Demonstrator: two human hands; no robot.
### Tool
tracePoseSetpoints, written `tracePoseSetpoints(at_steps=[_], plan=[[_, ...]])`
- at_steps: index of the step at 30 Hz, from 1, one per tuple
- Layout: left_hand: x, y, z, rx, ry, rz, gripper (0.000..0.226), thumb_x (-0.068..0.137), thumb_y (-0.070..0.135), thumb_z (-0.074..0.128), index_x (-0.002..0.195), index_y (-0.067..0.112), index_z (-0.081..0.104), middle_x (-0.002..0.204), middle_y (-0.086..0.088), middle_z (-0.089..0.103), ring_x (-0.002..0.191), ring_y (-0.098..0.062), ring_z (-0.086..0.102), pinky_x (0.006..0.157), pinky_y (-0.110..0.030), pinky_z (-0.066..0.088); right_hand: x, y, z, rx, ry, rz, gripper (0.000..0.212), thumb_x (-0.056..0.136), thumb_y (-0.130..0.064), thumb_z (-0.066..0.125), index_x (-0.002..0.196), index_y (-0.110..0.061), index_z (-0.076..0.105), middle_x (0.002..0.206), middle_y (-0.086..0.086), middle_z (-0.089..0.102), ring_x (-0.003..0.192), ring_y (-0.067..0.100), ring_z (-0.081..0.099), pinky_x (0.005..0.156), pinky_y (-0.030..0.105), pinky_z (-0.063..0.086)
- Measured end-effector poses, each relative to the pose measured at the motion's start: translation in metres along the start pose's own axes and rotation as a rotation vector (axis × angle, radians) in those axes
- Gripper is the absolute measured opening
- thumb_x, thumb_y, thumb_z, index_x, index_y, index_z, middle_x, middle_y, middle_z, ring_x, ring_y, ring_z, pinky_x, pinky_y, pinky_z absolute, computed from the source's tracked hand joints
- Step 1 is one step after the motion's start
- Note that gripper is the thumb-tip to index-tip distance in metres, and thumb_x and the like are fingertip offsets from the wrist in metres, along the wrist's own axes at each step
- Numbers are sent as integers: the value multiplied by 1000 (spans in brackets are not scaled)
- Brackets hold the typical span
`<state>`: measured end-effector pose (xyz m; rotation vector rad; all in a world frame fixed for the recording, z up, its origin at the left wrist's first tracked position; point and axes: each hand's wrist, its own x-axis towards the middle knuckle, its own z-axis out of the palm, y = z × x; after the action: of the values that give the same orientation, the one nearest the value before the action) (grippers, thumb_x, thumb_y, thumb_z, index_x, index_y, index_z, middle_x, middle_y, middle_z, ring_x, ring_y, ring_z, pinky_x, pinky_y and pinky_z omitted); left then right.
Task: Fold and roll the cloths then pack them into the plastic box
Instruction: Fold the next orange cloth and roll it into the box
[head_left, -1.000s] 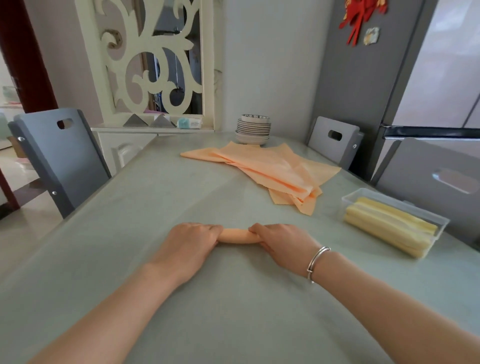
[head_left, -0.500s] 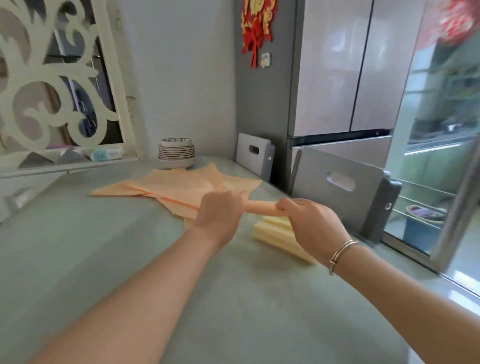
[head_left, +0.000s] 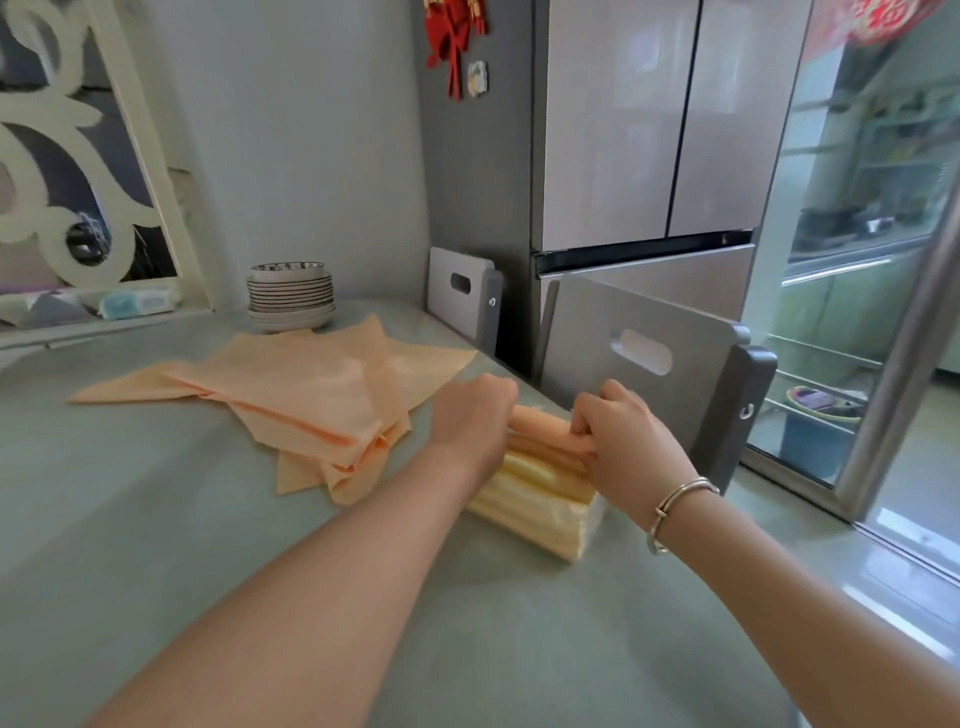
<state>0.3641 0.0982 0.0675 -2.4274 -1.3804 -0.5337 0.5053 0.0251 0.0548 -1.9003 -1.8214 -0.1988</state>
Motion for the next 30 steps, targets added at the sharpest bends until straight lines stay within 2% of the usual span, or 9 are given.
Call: tracePoseSetpoints(at_steps=[5, 7, 9, 15, 19, 22, 24, 27, 30], plan=[[-4, -4, 6, 79, 2, -8, 19, 78, 4, 57, 86, 21, 59, 89, -5, 61, 91, -28, 57, 64, -30, 30, 3, -3, -1, 1, -95, 28, 24, 75, 3, 45, 78, -21, 45, 89, -1, 41, 85, 20, 43, 71, 35, 48], [-1, -1, 6, 67, -22, -14, 20, 77, 1, 55, 86, 18, 60, 89, -6, 58, 92, -26, 50, 65, -30, 32, 5, -6, -3, -83, -121, 6, 22, 77, 0, 47, 81, -22, 46, 91, -2, 43, 88, 19, 40, 74, 31, 43], [2, 1, 8, 26, -67, -29, 17, 80, -1, 50, 79, 16, 53, 90, -6, 56, 80, -25, 48, 62, -32, 34, 7, -10, -7, -165, -169, -5, 20, 79, -5, 50, 86, -23, 47, 92, -2, 44, 86, 18, 38, 75, 28, 35], [4, -3, 12, -104, -165, -100, 15, 80, 0, 45, 81, 14, 48, 86, -6, 48, 71, -24, 44, 57, -33, 32, 11, -21, -19, -205, -348, 75, 19, 84, -6, 49, 99, -14, 42, 77, -1, 45, 76, 24, 49, 66, 31, 40], [4, -5, 5, -193, -254, -168, 24, 82, 2, 46, 101, 12, 55, 102, -9, 54, 89, -28, 54, 70, -34, 43, 12, -29, -20, -307, -376, 63, 24, 85, -7, 52, 105, -13, 40, 96, 7, 57, 89, 29, 55, 72, 30, 35], [0, -7, -4, -253, -294, -156, 26, 83, 3, 46, 106, 12, 57, 107, -10, 55, 95, -29, 56, 79, -35, 47, 15, -31, -19, -338, -389, 58, 30, 84, -8, 53, 112, -10, 42, 106, 6, 61, 99, 29, 58, 77, 30, 33], [-5, -11, -6, -273, -322, -132, 29, 84, 4, 44, 108, 12, 58, 108, -10, 56, 96, -29, 56, 82, -36, 48, 15, -31, -21, -342, -415, 56, 29, 84, -10, 54, 111, -11, 43, 101, 5, 59, 96, 29, 57, 79, 32, 33], [-12, -16, -5, -306, -360, -133, 35, 85, 6, 42, 112, 16, 61, 107, -7, 57, 95, -26, 56, 85, -36, 48, 14, -30, -25, -344, -428, 40, 14, 87, -17, 53, 100, -16, 46, 84, 0, 51, 82, 23, 49, 82, 32, 32], [-16, -19, -4, -335, -417, -143, 39, 86, 8, 40, 116, 20, 62, 99, -2, 54, 89, -22, 53, 81, -32, 47, 12, -33, -25, -374, -409, 16, 5, 89, -16, 47, 90, -19, 51, 86, -1, 54, 82, 22, 50, 84, 34, 28]])
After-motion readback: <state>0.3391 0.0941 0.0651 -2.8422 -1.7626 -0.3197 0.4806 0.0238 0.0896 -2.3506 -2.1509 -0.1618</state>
